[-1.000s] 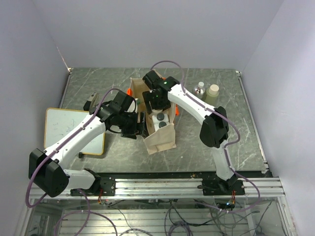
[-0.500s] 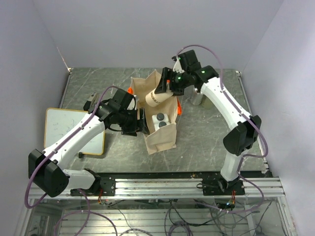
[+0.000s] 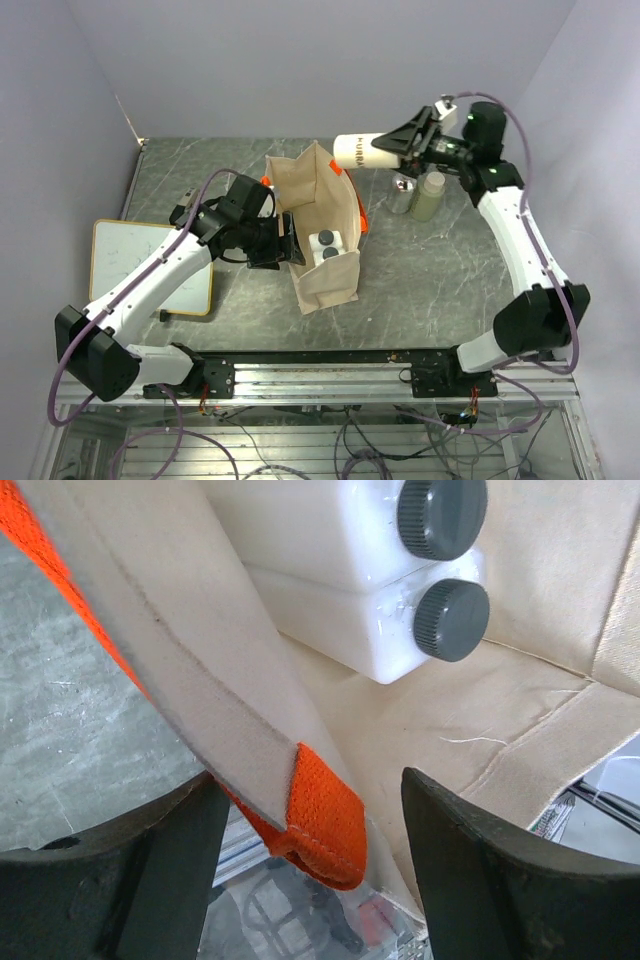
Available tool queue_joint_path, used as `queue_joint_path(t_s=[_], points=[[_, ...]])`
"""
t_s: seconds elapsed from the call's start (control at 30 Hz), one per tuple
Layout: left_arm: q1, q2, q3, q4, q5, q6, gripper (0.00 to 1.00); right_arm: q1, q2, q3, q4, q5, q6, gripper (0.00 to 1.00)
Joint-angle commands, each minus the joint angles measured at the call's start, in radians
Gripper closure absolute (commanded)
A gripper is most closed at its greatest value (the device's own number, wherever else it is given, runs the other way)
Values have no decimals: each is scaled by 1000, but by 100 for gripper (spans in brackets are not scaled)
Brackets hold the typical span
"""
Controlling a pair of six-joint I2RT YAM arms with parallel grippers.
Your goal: Take the personal care products out of the canvas bag
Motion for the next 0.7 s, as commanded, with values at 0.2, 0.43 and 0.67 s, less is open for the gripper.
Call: queue_joint_path(t_s=[0.2,0.43,0.67], points=[[4,13,35,-4,-10,28,21,-151,-161,2,-342,234,-369,100],[4,12,22,15,1,24,21,-151,-100,-38,-519,612,-557,100],[4,17,23,24,13,26,21,-149,1,-19,-562,913,-663,100]])
